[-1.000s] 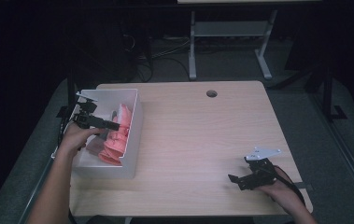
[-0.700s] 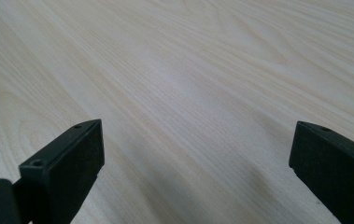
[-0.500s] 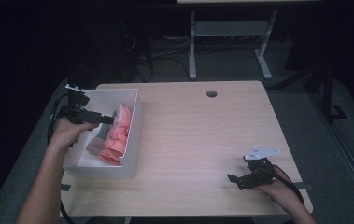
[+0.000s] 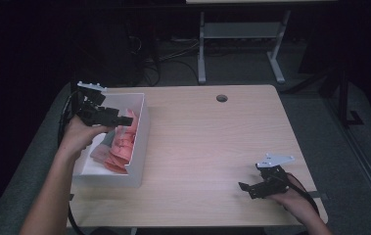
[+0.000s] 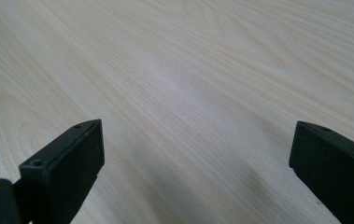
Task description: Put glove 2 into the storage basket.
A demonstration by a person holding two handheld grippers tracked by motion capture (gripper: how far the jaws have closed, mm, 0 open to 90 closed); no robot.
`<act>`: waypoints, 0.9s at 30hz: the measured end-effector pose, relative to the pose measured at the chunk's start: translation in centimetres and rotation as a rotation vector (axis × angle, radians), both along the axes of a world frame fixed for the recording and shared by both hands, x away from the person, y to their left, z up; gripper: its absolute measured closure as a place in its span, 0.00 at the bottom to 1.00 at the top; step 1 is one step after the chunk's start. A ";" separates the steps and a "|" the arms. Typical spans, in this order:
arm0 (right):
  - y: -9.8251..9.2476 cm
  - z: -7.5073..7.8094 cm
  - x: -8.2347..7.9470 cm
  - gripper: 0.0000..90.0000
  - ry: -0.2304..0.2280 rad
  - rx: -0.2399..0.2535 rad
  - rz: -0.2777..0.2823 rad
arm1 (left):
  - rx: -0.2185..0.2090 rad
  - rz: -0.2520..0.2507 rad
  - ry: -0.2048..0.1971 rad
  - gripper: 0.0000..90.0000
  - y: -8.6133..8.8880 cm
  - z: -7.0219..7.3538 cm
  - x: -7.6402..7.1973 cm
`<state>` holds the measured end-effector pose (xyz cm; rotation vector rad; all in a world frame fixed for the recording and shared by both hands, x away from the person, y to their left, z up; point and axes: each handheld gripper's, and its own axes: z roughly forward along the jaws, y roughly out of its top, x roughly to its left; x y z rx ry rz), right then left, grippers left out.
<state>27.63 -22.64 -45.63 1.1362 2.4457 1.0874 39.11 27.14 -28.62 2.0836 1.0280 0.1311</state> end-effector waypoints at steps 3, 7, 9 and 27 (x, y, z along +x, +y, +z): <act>0.0 0.0 0.0 0.03 0.001 0.003 -0.002 | 0.003 -0.021 -0.014 0.16 -1.3 0.1 -0.3; 0.0 -0.1 0.0 0.03 0.002 0.002 0.000 | 0.007 -0.054 -0.025 0.16 -3.0 0.0 -0.8; 0.0 -0.1 0.0 0.03 0.003 0.000 -0.002 | 0.016 -0.070 -0.020 0.16 -3.8 -0.3 -0.9; -0.2 0.1 -0.1 0.03 -0.003 0.014 -0.007 | 0.061 -0.188 -0.014 0.17 -11.8 -2.5 -3.0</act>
